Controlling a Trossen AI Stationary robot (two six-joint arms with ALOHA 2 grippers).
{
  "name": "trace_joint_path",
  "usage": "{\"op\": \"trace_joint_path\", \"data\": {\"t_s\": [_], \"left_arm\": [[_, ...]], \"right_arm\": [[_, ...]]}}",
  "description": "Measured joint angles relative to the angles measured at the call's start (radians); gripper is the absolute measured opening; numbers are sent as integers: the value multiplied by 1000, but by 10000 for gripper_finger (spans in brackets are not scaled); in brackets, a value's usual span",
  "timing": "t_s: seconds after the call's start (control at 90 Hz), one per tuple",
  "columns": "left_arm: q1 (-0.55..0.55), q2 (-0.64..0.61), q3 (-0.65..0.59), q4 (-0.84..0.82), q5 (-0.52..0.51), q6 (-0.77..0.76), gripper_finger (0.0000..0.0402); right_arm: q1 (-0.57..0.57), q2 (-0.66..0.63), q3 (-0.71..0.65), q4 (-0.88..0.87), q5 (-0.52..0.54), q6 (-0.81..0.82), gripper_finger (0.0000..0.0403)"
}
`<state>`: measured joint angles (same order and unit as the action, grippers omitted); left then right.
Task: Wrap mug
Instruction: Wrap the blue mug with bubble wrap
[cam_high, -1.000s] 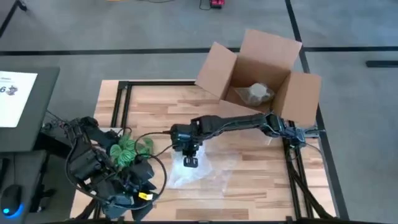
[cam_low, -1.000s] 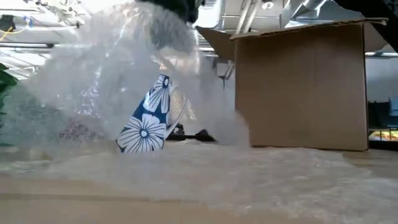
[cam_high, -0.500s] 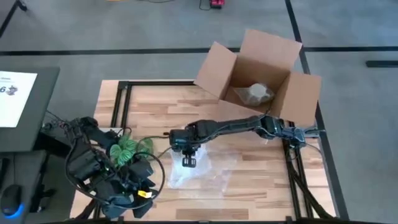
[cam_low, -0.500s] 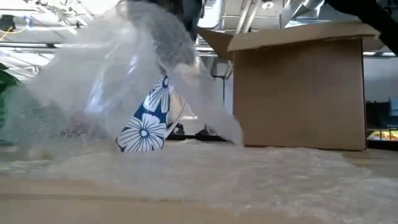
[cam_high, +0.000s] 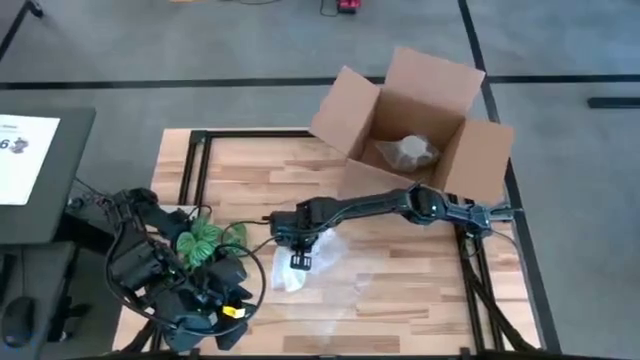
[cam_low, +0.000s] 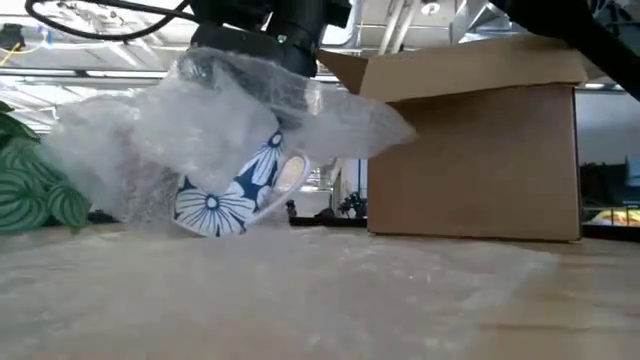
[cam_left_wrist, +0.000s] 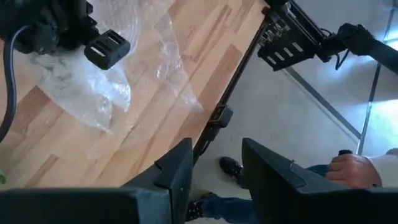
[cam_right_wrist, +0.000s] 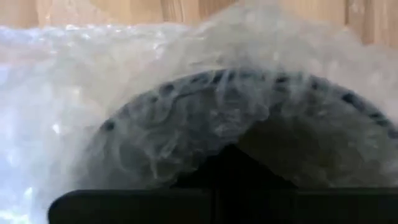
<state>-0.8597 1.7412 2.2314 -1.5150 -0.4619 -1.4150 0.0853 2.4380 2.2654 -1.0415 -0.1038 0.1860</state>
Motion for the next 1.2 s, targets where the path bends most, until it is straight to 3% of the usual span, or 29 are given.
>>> {"op": "trace_joint_path", "data": {"t_s": [0.333, 0.6, 0.933, 1.2], "left_arm": [[0, 0, 0, 8, 1, 8, 117], [0, 0, 0, 14, 3, 8, 117], [0, 0, 0, 36, 2, 12, 117], [0, 0, -1, 70, 3, 30, 117]], "right_arm": [[-29, -100, 85, -17, -9, 5, 0], [-22, -85, 86, 37, -259, 32, 0], [-7, 30, 88, 97, -237, 50, 0], [-18, 9, 88, 90, -232, 55, 0]]}}
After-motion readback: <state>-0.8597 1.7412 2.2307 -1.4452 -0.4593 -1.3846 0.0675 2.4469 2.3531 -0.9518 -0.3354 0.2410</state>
